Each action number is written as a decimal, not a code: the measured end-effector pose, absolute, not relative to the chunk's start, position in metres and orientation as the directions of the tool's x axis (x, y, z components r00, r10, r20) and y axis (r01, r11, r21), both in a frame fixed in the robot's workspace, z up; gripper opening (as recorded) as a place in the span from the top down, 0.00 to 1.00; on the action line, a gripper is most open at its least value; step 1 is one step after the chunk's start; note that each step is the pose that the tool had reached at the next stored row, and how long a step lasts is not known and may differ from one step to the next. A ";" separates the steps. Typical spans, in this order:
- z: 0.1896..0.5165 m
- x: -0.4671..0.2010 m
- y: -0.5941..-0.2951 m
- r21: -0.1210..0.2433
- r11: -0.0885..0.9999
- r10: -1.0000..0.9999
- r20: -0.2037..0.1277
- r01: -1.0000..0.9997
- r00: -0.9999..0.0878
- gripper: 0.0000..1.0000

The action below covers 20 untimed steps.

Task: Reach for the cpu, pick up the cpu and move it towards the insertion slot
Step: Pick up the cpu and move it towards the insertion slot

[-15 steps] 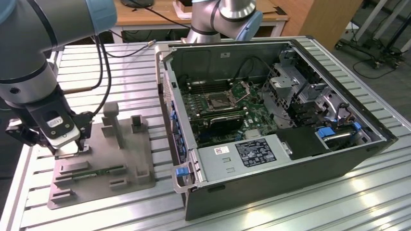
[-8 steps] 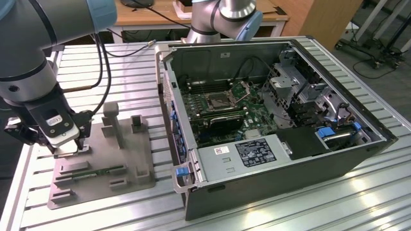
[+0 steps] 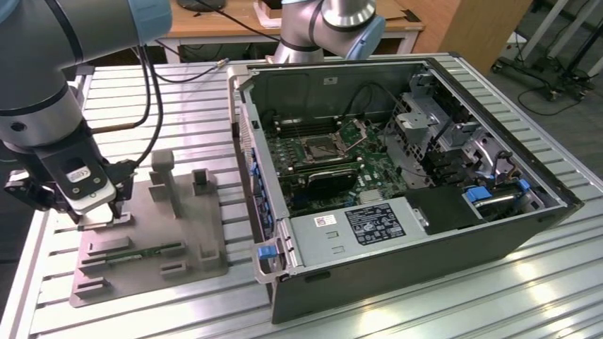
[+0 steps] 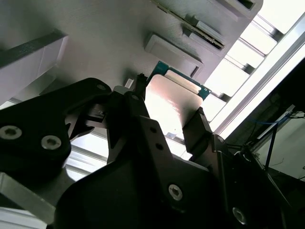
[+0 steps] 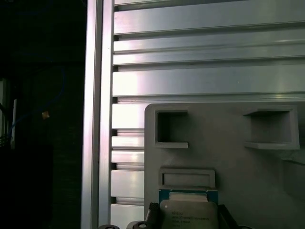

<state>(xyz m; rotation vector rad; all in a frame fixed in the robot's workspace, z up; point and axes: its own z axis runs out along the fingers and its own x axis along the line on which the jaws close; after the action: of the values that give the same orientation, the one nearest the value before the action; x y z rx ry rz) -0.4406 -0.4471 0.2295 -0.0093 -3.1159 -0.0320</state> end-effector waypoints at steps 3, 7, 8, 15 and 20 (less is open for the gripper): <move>0.230 -0.440 -0.447 0.021 1.000 0.006 0.026 0.006 -1.000 0.45; 0.230 -0.440 -0.447 0.020 1.000 0.006 0.027 0.007 -1.000 0.45; 0.230 -0.440 -0.447 0.020 1.000 0.006 0.027 0.007 -1.000 0.45; 0.231 -0.440 -0.447 0.020 1.000 0.006 0.027 0.007 -1.000 0.45; 0.233 -0.440 -0.447 0.021 1.000 0.006 0.027 0.007 -1.000 0.45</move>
<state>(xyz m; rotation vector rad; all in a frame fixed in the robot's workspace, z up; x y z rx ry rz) -0.4404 -0.4470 0.2330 -0.0097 -3.1144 -0.0322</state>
